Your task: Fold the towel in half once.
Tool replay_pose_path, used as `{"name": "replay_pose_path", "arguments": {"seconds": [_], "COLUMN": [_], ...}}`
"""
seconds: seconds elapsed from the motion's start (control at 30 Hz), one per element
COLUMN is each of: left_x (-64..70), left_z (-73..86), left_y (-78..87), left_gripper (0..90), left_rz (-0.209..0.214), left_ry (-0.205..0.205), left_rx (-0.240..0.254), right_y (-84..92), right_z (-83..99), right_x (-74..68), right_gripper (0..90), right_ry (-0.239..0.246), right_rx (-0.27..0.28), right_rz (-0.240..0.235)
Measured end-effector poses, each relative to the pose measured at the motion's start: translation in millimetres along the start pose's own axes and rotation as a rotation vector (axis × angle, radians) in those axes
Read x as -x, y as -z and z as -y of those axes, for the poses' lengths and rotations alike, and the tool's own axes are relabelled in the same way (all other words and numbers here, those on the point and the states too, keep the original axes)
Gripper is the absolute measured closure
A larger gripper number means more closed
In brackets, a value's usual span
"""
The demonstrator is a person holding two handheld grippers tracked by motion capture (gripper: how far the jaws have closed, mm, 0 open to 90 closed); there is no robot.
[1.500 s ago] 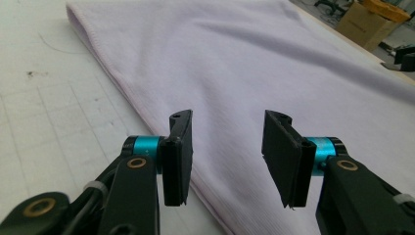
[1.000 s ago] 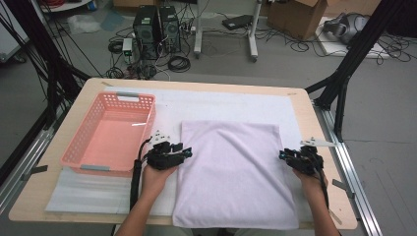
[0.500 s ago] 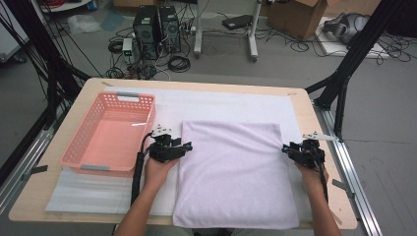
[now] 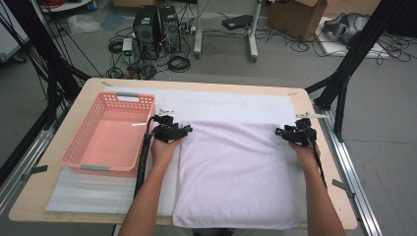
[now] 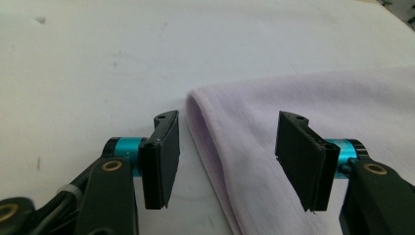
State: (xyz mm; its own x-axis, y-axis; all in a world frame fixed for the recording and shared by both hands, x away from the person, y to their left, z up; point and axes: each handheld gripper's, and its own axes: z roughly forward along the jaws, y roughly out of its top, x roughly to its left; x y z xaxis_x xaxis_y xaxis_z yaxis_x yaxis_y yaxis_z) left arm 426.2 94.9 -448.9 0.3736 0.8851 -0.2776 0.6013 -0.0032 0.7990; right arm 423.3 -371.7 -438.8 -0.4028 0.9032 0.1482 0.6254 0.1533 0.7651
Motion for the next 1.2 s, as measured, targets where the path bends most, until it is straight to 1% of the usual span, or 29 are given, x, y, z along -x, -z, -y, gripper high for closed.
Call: {"name": "replay_pose_path", "arguments": {"seconds": [0.07, 0.1, 0.13, 0.17, 0.2, 0.27, 0.3, 0.33, 0.37, 0.4, 0.43, 0.47, 0.5, 0.57, 0.63, 0.7, 0.73, 0.77, 0.8, 0.83, 0.87, 0.9, 0.93, 0.97, 1.0, 1.03, 1.1, 1.13, 1.2], "left_x": [-3.3, -6.1, -8.0, -7.6, -6.3, 0.2, 2.0, 3.5, 3.6, 5.3, 5.0, 2.5, 0.4, -0.6, 0.1, 1.1, 0.6, 0.1, 0.0, 0.1, -0.4, -1.2, -2.2, -2.9, -3.4, -3.1, -2.2, -1.6, 0.3], "left_z": [-0.9, -2.1, -3.8, -4.7, -5.2, -7.0, -7.3, -7.3, -7.2, -7.9, -8.1, -8.5, -8.9, -11.2, -14.5, -17.4, -18.0, -17.8, -16.9, -15.2, -13.9, -13.0, -12.8, -12.9, -13.2, -13.8, -14.8, -15.2, -15.9], "left_y": [-6.1, -8.8, -10.9, -11.8, -13.7, -18.2, -19.0, -19.5, -20.6, -20.9, -20.9, -20.3, -19.4, -17.1, -14.4, -12.6, -12.4, -13.2, -14.5, -16.5, -18.3, -19.3, -18.8, -18.3, -17.5, -16.5, -14.0, -13.0, -10.8], "left_gripper": [43.0, 43.9, 45.1, 45.5, 46.9, 52.0, 56.6, 63.4, 78.4, 83.5, 84.5, 84.8, 85.1, 85.5, 85.6, 85.6, 85.6, 85.5, 85.4, 85.3, 82.9, 76.4, 65.9, 57.0, 50.6, 46.5, 41.5, 40.7, 38.7], "left_rz": [0.01, 0.005, 0.021, 0.022, 0.02, -0.009, -0.027, -0.036, 0.003, -0.005, -0.002, -0.001, -0.004, -0.019, -0.018, -0.022, -0.018, -0.016, -0.016, -0.015, -0.007, -0.007, -0.009, -0.004, 0.002, 0.003, 0.026, 0.038, 0.073], "left_ry": [0.023, 0.049, 0.059, 0.049, 0.038, -0.016, -0.029, -0.042, -0.054, -0.069, -0.066, -0.034, -0.019, -0.027, -0.016, -0.012, -0.009, 0.003, -0.002, -0.005, 0.007, 0.022, 0.027, 0.036, 0.043, 0.046, 0.041, 0.038, 0.037], "left_rx": [0.026, -0.002, -0.015, -0.003, -0.017, -0.039, -0.042, -0.046, -0.063, -0.066, -0.066, -0.059, -0.052, -0.013, 0.043, 0.103, 0.12, 0.132, 0.13, 0.124, 0.114, 0.105, 0.096, 0.093, 0.093, 0.097, 0.099, 0.101, 0.103], "right_y": [-7.8, -11.8, -16.0, -20.0, -23.3, -25.0, -25.2, -25.0, -25.2, -25.5, -25.0, -24.6, -22.8, -18.1, -13.1, -8.7, -7.0, -5.7, -5.3, -6.0, -8.8, -11.3, -12.2, -11.0, -8.6, -5.7, 0.1, 2.0, 3.1], "right_z": [-3.6, -5.1, -6.4, -7.7, -8.2, -9.2, -8.9, -8.5, -7.9, -7.8, -8.3, -8.8, -9.4, -11.6, -14.9, -18.9, -20.3, -21.2, -21.7, -21.6, -20.7, -19.5, -17.9, -16.7, -16.1, -15.7, -16.3, -16.8, -16.5], "right_x": [0.8, 1.0, 1.3, 1.4, 1.1, 0.6, 1.2, 2.0, 4.0, 3.2, 2.4, 2.3, 1.7, 2.4, 0.9, -2.5, -2.9, -2.6, -2.4, -2.0, -2.6, -1.7, -0.2, 3.3, 6.8, 7.9, 7.7, 6.5, 1.2], "right_gripper": [48.9, 48.9, 49.2, 50.1, 51.9, 60.8, 66.3, 75.5, 81.6, 83.6, 85.0, 85.7, 86.3, 86.6, 86.7, 86.7, 86.6, 86.5, 86.1, 84.2, 76.4, 65.0, 57.2, 54.6, 55.1, 58.0, 65.5, 70.8, 77.8], "right_ry": [-0.002, 0.001, 0.008, 0.019, 0.024, 0.04, 0.037, 0.029, 0.002, 0.0, 0.01, 0.02, 0.03, 0.035, 0.066, 0.117, 0.13, 0.125, 0.112, 0.104, 0.094, 0.08, 0.049, 0.011, -0.012, -0.016, 0.004, 0.022, 0.065], "right_rx": [0.0, -0.007, -0.015, -0.028, -0.04, -0.034, -0.032, -0.026, -0.023, -0.02, -0.025, -0.023, -0.021, 0.011, 0.047, 0.094, 0.117, 0.135, 0.145, 0.152, 0.144, 0.124, 0.113, 0.113, 0.116, 0.12, 0.122, 0.117, 0.084], "right_rz": [-0.006, -0.005, -0.007, -0.006, 0.003, 0.029, 0.031, 0.029, -0.019, -0.017, -0.013, -0.006, 0.016, 0.049, 0.071, 0.101, 0.112, 0.122, 0.129, 0.136, 0.146, 0.16, 0.186, 0.178, 0.164, 0.158, 0.121, 0.079, 0.037]}}
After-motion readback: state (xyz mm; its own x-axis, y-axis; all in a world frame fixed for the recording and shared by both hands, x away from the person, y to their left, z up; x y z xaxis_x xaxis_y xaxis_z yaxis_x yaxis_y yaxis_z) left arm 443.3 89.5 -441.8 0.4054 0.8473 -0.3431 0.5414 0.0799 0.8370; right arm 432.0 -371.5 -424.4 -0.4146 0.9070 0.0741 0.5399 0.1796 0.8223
